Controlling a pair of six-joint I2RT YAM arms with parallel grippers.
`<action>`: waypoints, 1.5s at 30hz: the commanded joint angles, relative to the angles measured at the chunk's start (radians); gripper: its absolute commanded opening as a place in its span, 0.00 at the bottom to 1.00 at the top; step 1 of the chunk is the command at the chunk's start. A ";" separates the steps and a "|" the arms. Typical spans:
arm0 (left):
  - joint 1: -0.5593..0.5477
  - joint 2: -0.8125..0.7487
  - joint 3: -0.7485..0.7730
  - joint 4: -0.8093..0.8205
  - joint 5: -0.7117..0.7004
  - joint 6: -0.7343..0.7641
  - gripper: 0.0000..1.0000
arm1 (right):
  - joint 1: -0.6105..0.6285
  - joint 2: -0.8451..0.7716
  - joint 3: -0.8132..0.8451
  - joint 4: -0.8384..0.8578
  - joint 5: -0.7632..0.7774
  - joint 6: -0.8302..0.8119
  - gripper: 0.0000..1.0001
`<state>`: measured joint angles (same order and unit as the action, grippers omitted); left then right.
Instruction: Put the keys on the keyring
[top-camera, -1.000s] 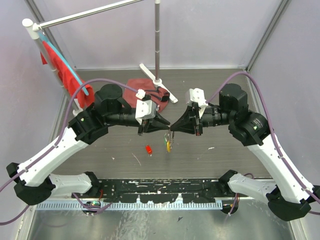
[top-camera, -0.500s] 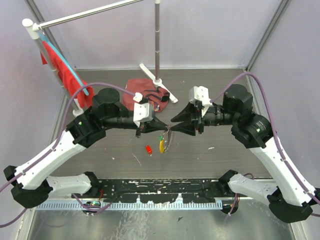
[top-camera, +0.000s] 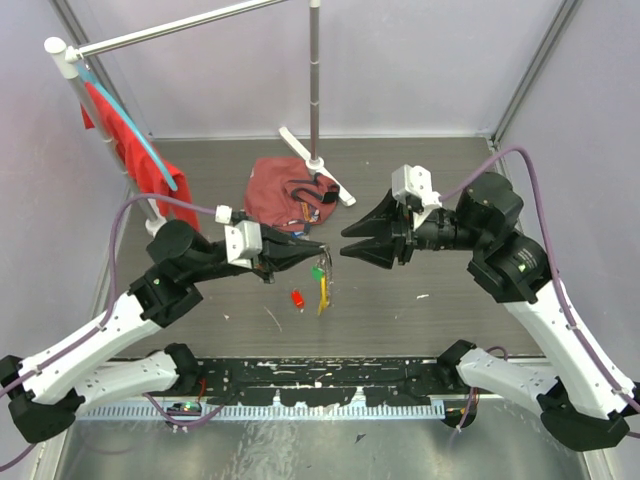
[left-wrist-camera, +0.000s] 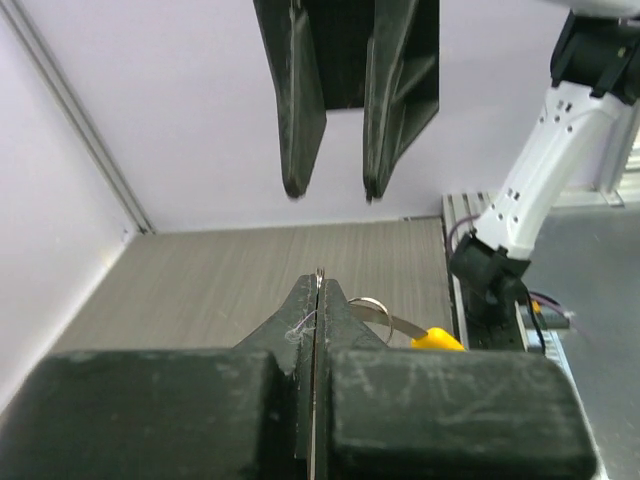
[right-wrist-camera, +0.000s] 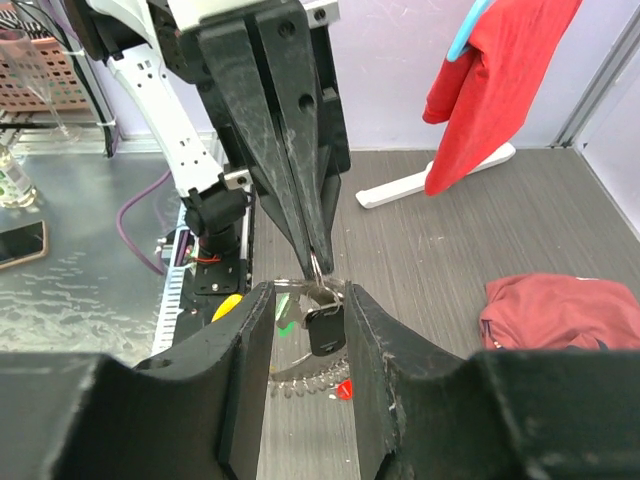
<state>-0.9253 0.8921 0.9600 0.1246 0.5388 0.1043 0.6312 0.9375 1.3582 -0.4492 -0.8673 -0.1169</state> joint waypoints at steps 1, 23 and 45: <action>-0.002 -0.030 -0.025 0.237 -0.068 -0.065 0.00 | 0.004 0.009 -0.009 0.083 -0.013 0.023 0.40; -0.001 0.006 -0.063 0.430 -0.088 -0.163 0.00 | 0.004 0.043 -0.023 0.101 -0.147 0.011 0.37; 0.000 0.039 -0.030 0.389 0.006 -0.169 0.00 | 0.003 -0.111 -0.021 -0.044 0.233 -0.156 0.44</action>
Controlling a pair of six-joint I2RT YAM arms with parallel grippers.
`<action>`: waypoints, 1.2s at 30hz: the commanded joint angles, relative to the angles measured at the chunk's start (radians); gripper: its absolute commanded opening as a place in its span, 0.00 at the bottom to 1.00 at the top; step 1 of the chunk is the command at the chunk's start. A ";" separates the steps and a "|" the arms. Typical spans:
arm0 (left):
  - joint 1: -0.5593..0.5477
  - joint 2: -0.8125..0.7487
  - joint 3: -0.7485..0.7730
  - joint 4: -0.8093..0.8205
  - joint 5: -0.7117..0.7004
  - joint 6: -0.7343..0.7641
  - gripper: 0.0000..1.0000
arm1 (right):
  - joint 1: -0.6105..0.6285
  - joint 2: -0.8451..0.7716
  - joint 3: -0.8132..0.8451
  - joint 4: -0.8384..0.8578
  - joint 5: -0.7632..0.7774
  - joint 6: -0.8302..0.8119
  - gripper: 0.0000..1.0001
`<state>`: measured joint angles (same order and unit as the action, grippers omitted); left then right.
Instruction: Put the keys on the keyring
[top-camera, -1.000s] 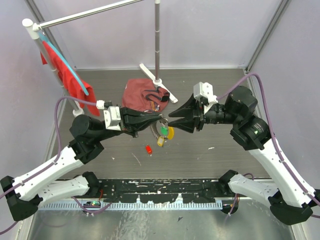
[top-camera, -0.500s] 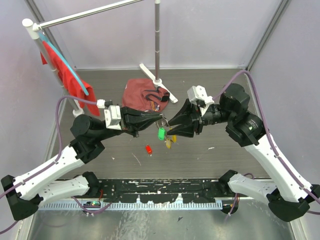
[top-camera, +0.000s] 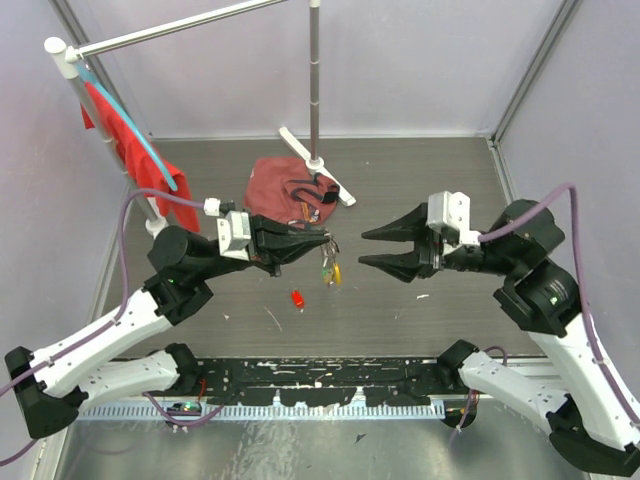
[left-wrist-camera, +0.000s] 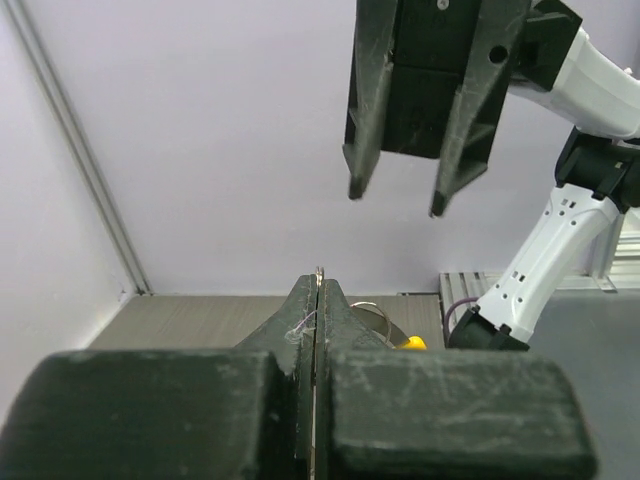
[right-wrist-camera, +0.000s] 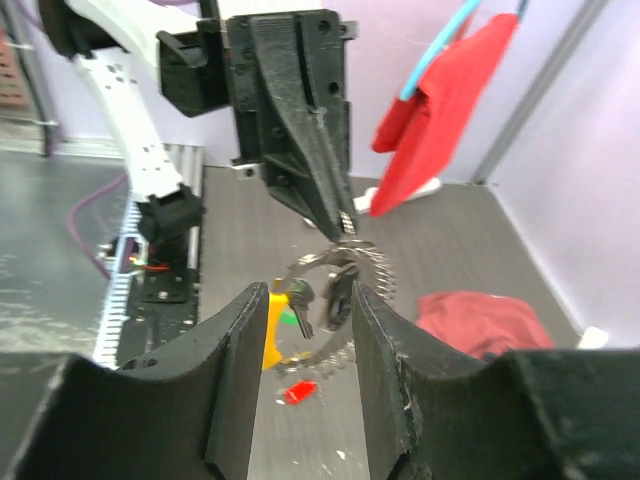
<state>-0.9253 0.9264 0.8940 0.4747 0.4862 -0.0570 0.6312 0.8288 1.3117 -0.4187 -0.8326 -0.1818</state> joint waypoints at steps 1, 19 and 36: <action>-0.001 0.008 0.039 0.045 0.063 -0.010 0.00 | 0.004 0.007 0.030 -0.103 0.210 -0.108 0.44; -0.001 0.072 0.073 0.107 0.039 0.002 0.00 | 0.004 0.073 -0.034 -0.035 0.133 -0.002 0.59; -0.001 0.095 0.089 0.107 0.043 0.008 0.00 | 0.004 0.075 -0.049 0.028 0.206 0.054 0.25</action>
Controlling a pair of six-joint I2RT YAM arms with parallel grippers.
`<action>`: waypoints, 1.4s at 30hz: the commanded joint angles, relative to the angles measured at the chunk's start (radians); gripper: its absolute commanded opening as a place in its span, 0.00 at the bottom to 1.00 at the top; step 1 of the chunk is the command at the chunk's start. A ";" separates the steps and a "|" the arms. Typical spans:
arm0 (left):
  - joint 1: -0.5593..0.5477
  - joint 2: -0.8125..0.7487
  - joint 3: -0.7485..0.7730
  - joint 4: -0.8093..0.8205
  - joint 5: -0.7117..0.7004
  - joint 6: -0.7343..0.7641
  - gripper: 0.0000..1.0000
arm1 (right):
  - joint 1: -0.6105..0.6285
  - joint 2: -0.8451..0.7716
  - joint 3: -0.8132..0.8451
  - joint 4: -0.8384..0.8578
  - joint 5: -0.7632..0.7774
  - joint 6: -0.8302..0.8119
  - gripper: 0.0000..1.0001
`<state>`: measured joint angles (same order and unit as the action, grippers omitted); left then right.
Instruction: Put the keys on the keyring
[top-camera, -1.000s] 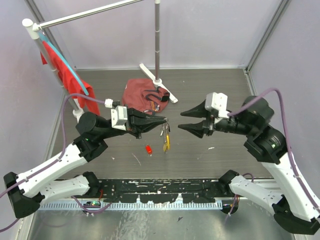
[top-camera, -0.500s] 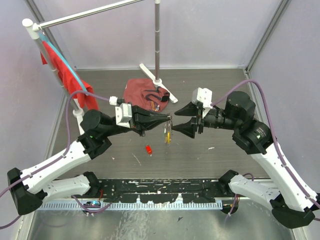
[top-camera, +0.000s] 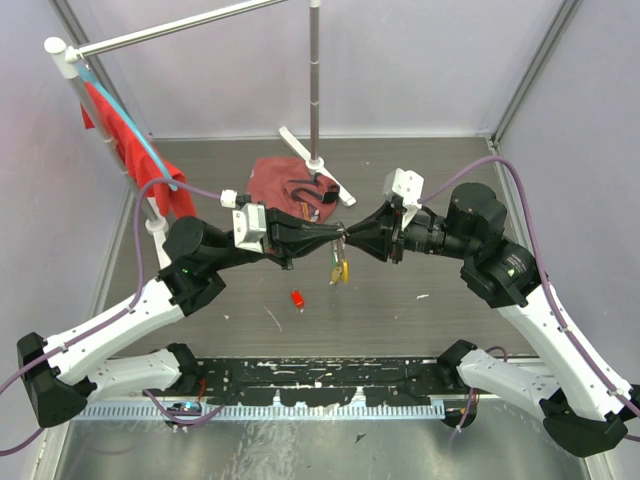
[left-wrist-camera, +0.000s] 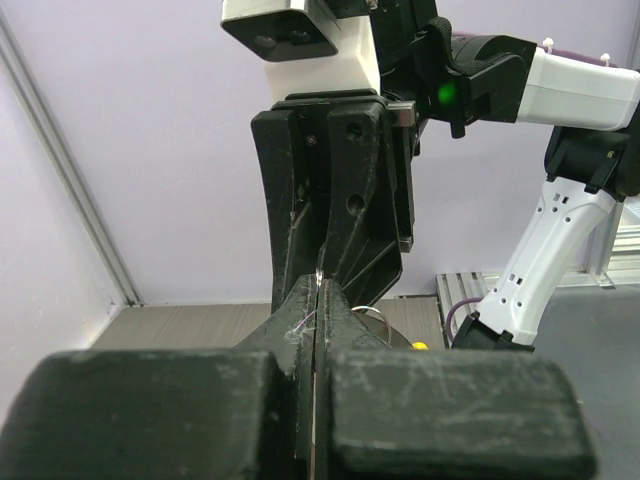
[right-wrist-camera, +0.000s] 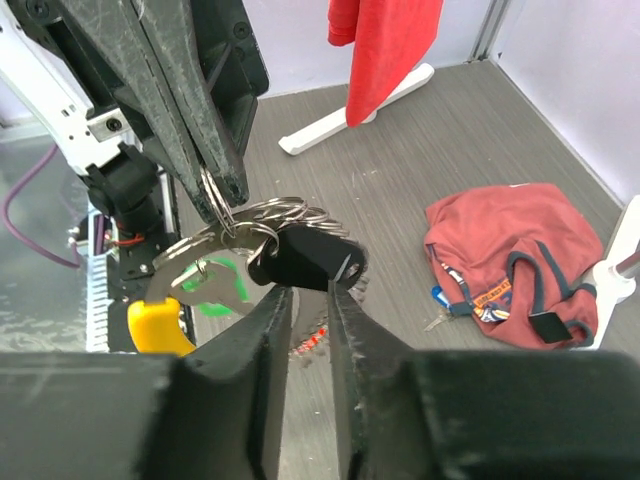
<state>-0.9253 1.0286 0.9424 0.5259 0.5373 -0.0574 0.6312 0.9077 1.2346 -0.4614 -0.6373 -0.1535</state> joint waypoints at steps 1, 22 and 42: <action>0.000 -0.009 0.039 0.054 -0.010 0.010 0.00 | 0.004 -0.006 0.030 0.069 0.010 0.024 0.21; -0.001 -0.028 0.030 0.037 -0.023 0.014 0.00 | 0.004 -0.030 0.061 0.006 -0.033 -0.039 0.47; -0.001 -0.009 0.038 0.044 -0.025 0.015 0.00 | 0.004 -0.001 0.014 0.125 -0.055 0.070 0.52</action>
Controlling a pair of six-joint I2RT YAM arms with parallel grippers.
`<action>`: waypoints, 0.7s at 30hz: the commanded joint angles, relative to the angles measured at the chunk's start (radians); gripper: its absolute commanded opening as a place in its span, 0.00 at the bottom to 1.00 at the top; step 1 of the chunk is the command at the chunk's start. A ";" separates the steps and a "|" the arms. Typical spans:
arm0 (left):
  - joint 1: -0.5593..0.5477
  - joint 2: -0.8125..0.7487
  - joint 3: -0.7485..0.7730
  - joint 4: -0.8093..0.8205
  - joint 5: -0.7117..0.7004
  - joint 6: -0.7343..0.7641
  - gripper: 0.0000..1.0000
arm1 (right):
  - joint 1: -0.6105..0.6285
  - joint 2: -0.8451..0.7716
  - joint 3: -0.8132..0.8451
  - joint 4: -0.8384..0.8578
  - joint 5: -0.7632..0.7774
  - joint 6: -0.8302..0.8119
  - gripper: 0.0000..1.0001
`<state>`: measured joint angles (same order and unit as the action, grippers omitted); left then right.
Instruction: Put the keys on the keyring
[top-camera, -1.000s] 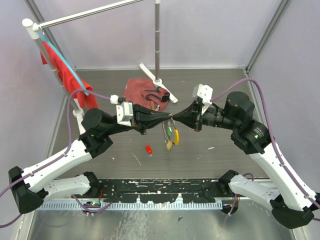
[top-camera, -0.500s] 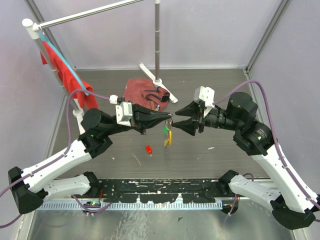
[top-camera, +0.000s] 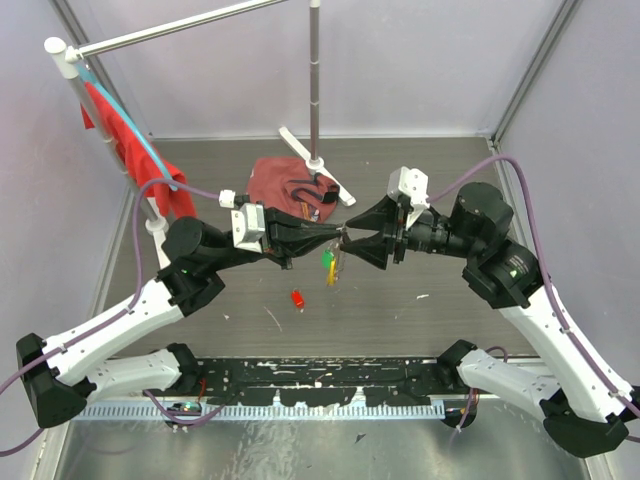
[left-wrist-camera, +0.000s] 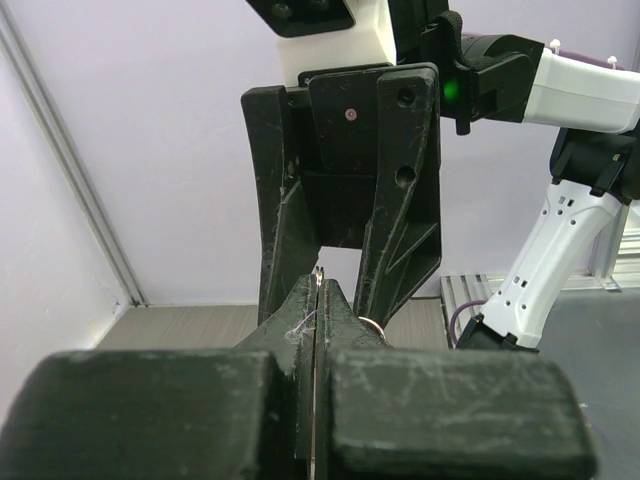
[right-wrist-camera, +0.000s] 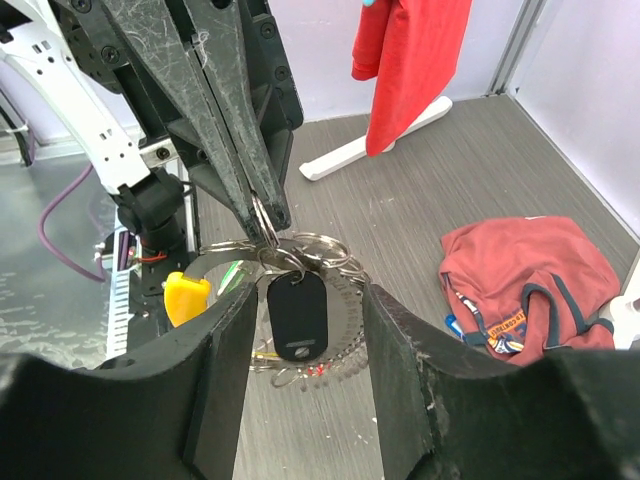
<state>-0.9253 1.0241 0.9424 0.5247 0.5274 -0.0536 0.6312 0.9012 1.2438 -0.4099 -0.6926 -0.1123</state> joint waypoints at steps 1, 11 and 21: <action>-0.002 -0.004 0.038 0.045 -0.017 0.011 0.00 | 0.004 0.009 0.004 0.070 -0.001 0.026 0.52; -0.001 -0.005 0.037 0.041 -0.033 0.020 0.00 | 0.003 0.002 0.057 -0.060 0.013 -0.069 0.55; -0.001 0.005 0.047 0.031 -0.044 0.021 0.00 | 0.004 -0.005 0.034 -0.022 0.020 -0.049 0.59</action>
<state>-0.9253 1.0321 0.9424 0.5175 0.5056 -0.0490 0.6312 0.9146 1.2533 -0.4793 -0.6846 -0.1627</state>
